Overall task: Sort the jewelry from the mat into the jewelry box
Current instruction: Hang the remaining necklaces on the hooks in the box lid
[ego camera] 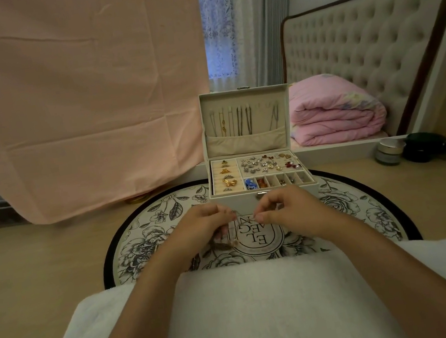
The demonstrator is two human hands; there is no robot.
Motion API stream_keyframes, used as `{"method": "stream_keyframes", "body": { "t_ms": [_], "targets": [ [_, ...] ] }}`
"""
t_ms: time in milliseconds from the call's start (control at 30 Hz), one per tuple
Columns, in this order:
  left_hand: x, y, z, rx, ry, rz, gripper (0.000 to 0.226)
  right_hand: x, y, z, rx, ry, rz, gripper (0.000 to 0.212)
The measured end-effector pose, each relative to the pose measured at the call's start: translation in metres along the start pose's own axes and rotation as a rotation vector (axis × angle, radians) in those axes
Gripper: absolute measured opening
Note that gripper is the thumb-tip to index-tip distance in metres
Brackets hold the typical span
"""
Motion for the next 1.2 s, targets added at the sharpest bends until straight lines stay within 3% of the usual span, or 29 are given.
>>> {"method": "stream_keyframes", "body": {
  "t_ms": [167,367,567,667,767,900,1000,1200],
  "targets": [
    [0.001,0.001,0.007,-0.133,-0.043,-0.04,0.039,-0.003,-0.001,-0.003,0.025,-0.221,-0.137,0.015],
    [-0.001,-0.001,0.01,-0.141,-0.058,-0.074,0.027,-0.001,-0.004,-0.002,0.029,-0.352,-0.235,0.03],
    [0.002,-0.005,0.011,-0.138,0.097,-0.085,0.026,0.013,-0.008,0.001,0.064,-0.767,-0.225,0.031],
    [0.002,-0.005,0.011,-0.117,0.211,-0.122,0.025,0.016,-0.006,-0.004,0.128,-0.548,-0.155,0.033],
    [-0.002,-0.008,0.01,-0.052,0.261,-0.198,0.023,0.012,-0.002,-0.001,0.055,-0.24,-0.083,0.041],
    [-0.003,-0.009,0.011,-0.023,0.236,-0.234,0.019,0.008,0.003,-0.003,0.038,-0.097,-0.01,0.04],
    [-0.003,-0.01,0.015,-0.04,0.241,-0.228,0.017,0.004,0.006,0.001,0.037,-0.101,0.022,0.021],
    [0.009,-0.005,0.01,-0.042,0.151,-0.173,0.017,0.012,0.004,0.004,-0.039,-0.329,0.025,0.022]
  ]
}}
Point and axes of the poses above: each hand's wrist, its own y-axis away from the middle knuckle, its own x-axis out of the palm, z = x × y, the point moved 8 cm from there along -y, towards the middle knuckle, and after that the axes turned 14 degrees about -x, right-handed, at the moved point
